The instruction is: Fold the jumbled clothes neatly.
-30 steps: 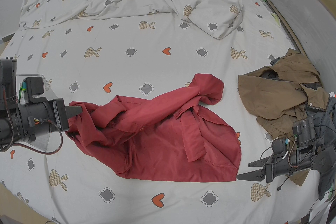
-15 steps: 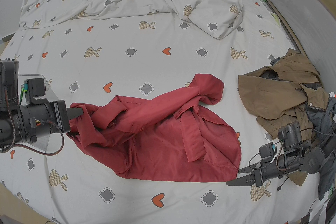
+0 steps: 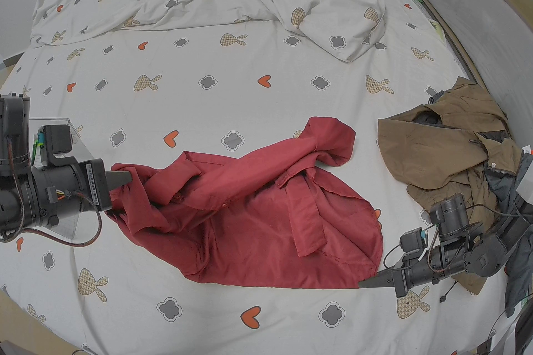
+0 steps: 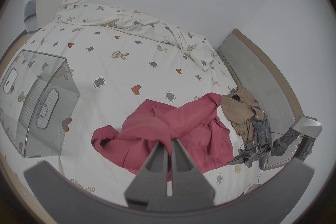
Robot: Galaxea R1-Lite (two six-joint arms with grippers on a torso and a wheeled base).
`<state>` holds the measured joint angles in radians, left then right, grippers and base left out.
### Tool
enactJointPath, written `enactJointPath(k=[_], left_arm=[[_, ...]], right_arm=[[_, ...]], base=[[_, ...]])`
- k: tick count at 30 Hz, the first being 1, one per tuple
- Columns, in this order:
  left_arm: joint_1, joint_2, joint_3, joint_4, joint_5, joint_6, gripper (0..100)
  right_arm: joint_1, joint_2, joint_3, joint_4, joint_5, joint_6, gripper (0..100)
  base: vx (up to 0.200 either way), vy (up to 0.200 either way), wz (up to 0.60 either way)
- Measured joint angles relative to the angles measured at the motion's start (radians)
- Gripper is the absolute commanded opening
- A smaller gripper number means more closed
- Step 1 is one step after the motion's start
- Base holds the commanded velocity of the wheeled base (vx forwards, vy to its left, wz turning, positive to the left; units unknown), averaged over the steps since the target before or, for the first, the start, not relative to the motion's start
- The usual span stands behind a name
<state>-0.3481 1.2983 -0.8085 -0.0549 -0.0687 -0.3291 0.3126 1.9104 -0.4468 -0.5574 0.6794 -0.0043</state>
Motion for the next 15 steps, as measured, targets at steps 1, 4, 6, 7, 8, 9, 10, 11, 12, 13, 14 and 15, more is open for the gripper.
enactJointPath(k=[1, 4, 6, 7, 8, 9, 10, 11, 12, 13, 14, 15], left_arm=[[0.000, 0.000, 0.000, 0.000, 0.000, 0.000, 0], [0.000, 0.000, 0.000, 0.000, 0.000, 0.000, 0], [0.000, 0.000, 0.000, 0.000, 0.000, 0.000, 0], [0.000, 0.000, 0.000, 0.000, 0.000, 0.000, 0], [0.000, 0.000, 0.000, 0.000, 0.000, 0.000, 0], [0.001, 0.000, 0.000, 0.000, 0.000, 0.000, 0], [0.002, 0.001, 0.000, 0.000, 0.000, 0.000, 0], [0.005, 0.001, 0.000, 0.000, 0.000, 0.000, 0], [0.007, 0.001, 0.000, 0.000, 0.001, 0.000, 0], [0.010, 0.002, 0.000, 0.000, 0.002, 0.000, 0], [0.015, 0.003, 0.000, 0.000, 0.004, 0.000, 0], [0.021, 0.004, -0.001, 0.000, 0.007, 0.000, 0]], right_arm=[[-0.001, 0.000, 0.001, -0.002, 0.000, 0.001, 0], [-0.023, -0.026, 0.019, -0.006, 0.000, 0.020, 0], [-0.036, -0.055, 0.032, -0.007, 0.000, 0.035, 0], [-0.042, -0.070, 0.039, -0.007, 0.001, 0.043, 0], [-0.047, -0.088, 0.045, -0.007, 0.001, 0.051, 0], [-0.054, -0.111, 0.053, -0.006, 0.002, 0.064, 0], [-0.059, -0.133, 0.060, -0.006, 0.004, 0.075, 0], [-0.067, -0.166, 0.067, -0.005, 0.009, 0.093, 0], [-0.074, -0.200, 0.074, -0.004, 0.015, 0.114, 0], [-0.082, -0.232, 0.078, -0.004, 0.020, 0.135, 0], [-0.090, -0.266, 0.082, -0.004, 0.027, 0.160, 0], [-0.101, -0.301, 0.085, -0.003, 0.036, 0.191, 0]], base=[[0.000, 0.000, 0.00], [0.000, 0.000, 0.00], [0.000, 0.000, 0.00], [0.000, 0.000, 0.00], [0.000, 0.000, 0.00], [0.000, 0.000, 0.00], [0.000, 0.000, 0.00], [0.000, 0.000, 0.00], [0.000, 0.000, 0.00], [0.000, 0.000, 0.00], [0.000, 0.000, 0.00], [0.000, 0.000, 0.00]])
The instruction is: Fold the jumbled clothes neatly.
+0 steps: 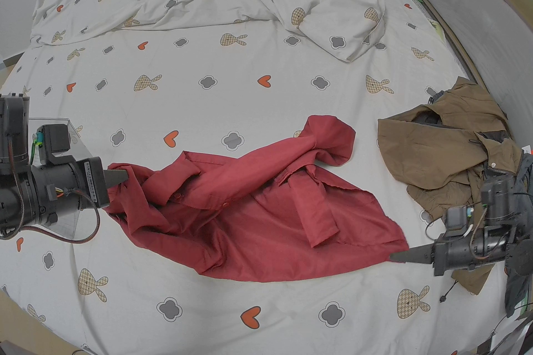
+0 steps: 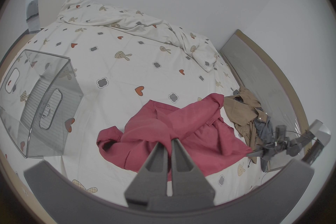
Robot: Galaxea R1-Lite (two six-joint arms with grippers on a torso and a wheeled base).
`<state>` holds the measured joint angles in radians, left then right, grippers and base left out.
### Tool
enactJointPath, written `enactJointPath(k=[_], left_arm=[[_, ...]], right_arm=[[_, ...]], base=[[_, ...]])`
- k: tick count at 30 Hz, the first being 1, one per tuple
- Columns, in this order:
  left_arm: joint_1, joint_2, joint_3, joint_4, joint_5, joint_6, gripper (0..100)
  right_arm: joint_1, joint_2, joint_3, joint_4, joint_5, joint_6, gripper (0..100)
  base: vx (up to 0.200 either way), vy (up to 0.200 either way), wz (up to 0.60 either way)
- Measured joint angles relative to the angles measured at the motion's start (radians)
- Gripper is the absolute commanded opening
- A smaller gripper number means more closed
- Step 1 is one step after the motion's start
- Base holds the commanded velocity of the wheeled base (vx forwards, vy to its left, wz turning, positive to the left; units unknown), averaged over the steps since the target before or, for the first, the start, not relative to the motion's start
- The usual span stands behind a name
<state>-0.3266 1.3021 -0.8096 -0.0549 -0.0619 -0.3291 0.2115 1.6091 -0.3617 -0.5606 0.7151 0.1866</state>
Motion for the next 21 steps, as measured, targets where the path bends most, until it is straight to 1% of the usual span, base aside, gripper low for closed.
enactJointPath(k=[4, 5, 8, 10, 15, 19, 21], left_arm=[[0.038, 0.004, -0.005, 0.001, 0.011, 0.004, 0], [0.056, 0.005, -0.008, 0.001, 0.014, 0.010, 0], [0.104, 0.008, -0.013, 0.003, 0.020, 0.027, 0], [0.139, 0.006, -0.019, 0.007, 0.024, 0.040, 0], [0.187, -0.017, -0.052, 0.032, 0.027, 0.049, 0], [0.219, -0.029, -0.125, 0.080, 0.027, 0.050, 0], [0.230, -0.024, -0.183, 0.108, 0.027, 0.051, 0]], right_arm=[[-0.057, -0.166, 0.000, 0.003, 0.046, 0.178, 0], [-0.077, -0.218, -0.005, 0.004, 0.060, 0.235, 0], [-0.126, -0.333, -0.018, 0.009, 0.088, 0.331, 0], [-0.159, -0.408, -0.029, 0.020, 0.105, 0.372, 0], [-0.195, -0.505, -0.085, 0.044, 0.114, 0.417, 0], [-0.215, -0.521, -0.191, 0.049, 0.115, 0.467, 0], [-0.222, -0.503, -0.253, 0.051, 0.116, 0.484, 0]], base=[[0.000, 0.000, 0.00], [0.000, 0.000, 0.00], [0.000, 0.000, 0.00], [0.000, 0.000, 0.00], [0.000, 0.000, 0.00], [0.000, 0.000, 0.00], [0.000, 0.000, 0.00]])
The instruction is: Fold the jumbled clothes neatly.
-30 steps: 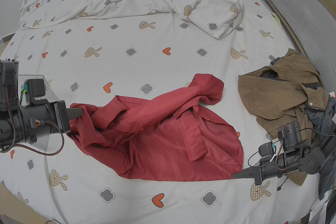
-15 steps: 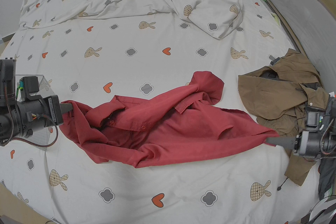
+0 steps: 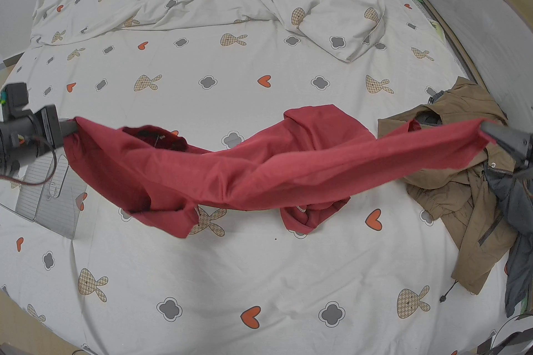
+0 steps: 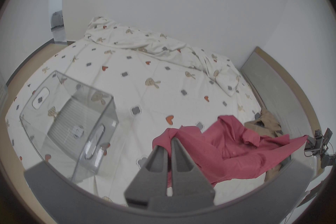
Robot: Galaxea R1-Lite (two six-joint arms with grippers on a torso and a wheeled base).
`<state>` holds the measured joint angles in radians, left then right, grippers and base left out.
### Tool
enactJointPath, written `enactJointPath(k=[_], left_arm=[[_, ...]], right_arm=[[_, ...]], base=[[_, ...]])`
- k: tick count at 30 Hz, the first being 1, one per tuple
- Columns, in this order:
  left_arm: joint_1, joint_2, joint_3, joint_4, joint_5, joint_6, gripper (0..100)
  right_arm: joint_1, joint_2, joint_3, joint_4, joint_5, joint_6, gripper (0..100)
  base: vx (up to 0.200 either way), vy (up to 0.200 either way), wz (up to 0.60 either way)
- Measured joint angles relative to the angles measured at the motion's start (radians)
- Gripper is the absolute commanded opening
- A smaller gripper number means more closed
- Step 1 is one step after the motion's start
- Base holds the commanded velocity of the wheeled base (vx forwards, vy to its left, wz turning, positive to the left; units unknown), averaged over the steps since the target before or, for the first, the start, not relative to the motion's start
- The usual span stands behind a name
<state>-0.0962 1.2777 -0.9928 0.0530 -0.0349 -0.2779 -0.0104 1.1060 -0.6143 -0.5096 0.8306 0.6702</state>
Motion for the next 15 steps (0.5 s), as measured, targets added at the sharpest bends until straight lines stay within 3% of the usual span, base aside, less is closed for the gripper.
enactJointPath(k=[15], left_arm=[[0.033, 0.250, -0.542, 0.133, -0.003, -0.013, 0]], right_arm=[[0.003, 0.367, -0.553, 0.071, 0.000, 0.052, 0]], base=[[0.000, 0.000, 0.00]])
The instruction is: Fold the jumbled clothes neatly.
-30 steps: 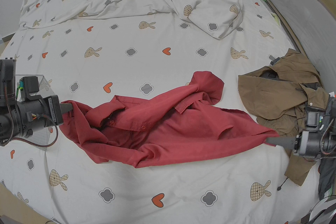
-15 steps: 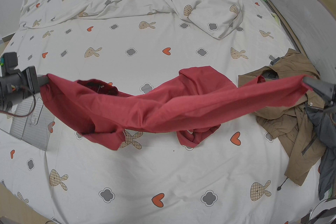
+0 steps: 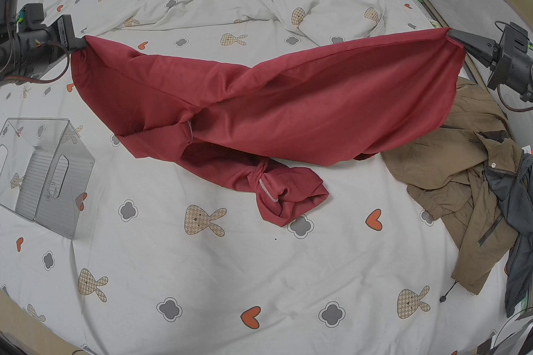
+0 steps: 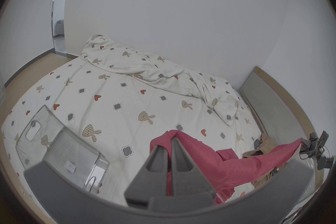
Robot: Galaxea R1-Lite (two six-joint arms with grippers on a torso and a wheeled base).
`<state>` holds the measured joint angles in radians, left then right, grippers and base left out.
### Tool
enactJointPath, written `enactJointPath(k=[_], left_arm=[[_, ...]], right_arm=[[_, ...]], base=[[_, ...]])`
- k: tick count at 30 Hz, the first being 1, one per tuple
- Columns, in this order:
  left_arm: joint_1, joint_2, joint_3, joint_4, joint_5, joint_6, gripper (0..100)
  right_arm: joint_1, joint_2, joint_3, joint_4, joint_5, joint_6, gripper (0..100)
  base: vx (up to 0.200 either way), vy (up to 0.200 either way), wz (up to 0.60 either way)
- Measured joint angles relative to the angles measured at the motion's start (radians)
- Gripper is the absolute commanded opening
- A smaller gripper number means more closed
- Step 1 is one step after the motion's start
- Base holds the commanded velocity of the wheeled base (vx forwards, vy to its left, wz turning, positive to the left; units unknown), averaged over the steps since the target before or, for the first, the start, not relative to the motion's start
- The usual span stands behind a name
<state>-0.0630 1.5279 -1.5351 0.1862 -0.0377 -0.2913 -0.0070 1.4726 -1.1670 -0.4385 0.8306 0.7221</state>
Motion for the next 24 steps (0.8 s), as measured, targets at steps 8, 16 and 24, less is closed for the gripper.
enactJointPath(k=[8, 16, 24], left_arm=[[0.007, 0.034, -0.006, 0.013, 0.000, -0.012, 0], [0.010, -0.022, 0.238, 0.011, -0.004, 0.001, 0], [0.001, -0.144, 0.573, 0.044, -0.054, 0.020, 0]], right_arm=[[0.036, -0.014, -0.002, 0.039, 0.000, 0.004, 0], [0.087, -0.187, 0.327, 0.079, 0.001, 0.003, 0], [0.103, -0.447, 0.699, 0.199, 0.000, -0.004, 0]], base=[[0.000, 0.000, 0.00], [0.000, 0.000, 0.00], [0.000, 0.000, 0.00]])
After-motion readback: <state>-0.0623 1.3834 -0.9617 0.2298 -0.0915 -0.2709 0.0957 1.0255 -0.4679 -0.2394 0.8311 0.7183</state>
